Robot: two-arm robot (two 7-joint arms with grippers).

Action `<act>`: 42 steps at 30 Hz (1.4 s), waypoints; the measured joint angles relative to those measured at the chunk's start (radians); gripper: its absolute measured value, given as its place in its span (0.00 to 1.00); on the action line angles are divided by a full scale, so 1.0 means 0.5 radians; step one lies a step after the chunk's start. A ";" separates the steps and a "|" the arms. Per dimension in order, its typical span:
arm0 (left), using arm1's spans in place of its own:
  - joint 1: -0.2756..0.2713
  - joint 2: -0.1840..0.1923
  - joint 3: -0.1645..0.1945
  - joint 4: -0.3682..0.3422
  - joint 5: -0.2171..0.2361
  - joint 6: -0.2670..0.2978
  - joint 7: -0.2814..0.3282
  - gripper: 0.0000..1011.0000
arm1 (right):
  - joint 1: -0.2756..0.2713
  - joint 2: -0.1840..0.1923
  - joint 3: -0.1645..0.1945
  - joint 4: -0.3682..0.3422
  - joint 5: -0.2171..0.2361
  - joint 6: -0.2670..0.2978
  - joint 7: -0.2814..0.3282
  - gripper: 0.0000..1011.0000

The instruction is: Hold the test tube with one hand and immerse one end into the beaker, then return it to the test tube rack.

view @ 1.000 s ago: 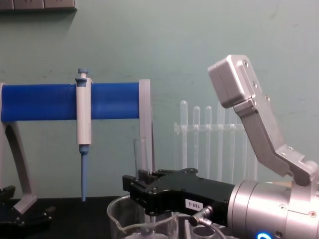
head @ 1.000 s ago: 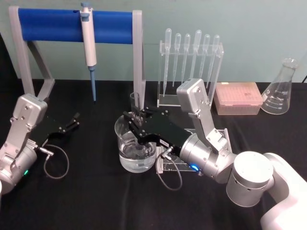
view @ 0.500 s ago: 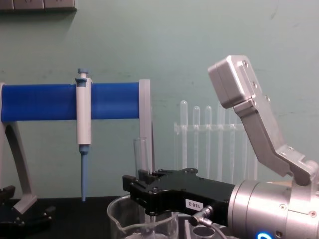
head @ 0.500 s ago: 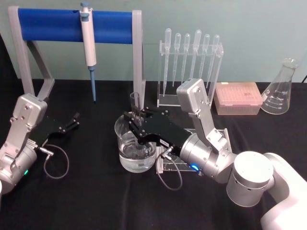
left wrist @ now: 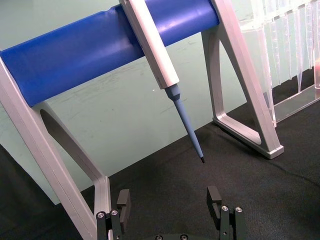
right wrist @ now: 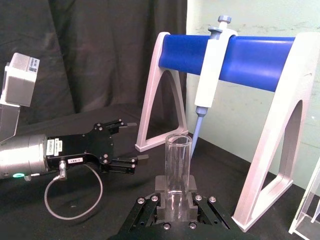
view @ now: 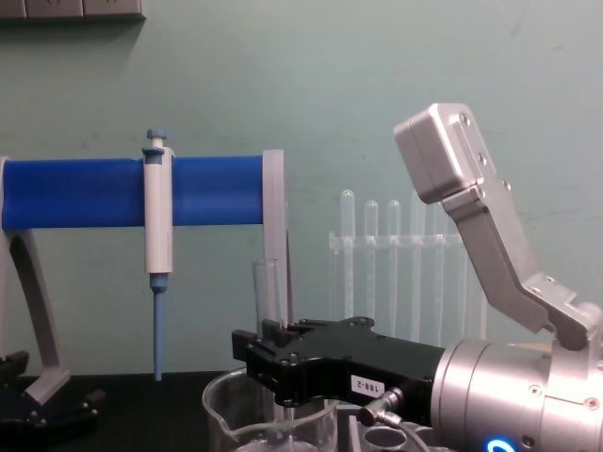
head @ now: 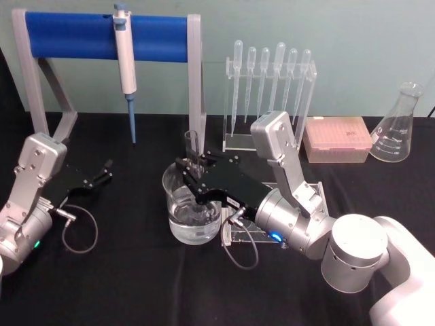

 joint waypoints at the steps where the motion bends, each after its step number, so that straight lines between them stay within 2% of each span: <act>1: 0.000 0.000 0.000 0.000 0.000 0.000 0.000 0.99 | 0.000 0.000 0.000 0.000 0.000 0.000 0.000 0.23; 42: 0.000 0.000 0.000 0.000 0.000 0.000 0.000 0.99 | 0.000 0.000 0.000 0.000 0.000 0.000 -0.002 0.22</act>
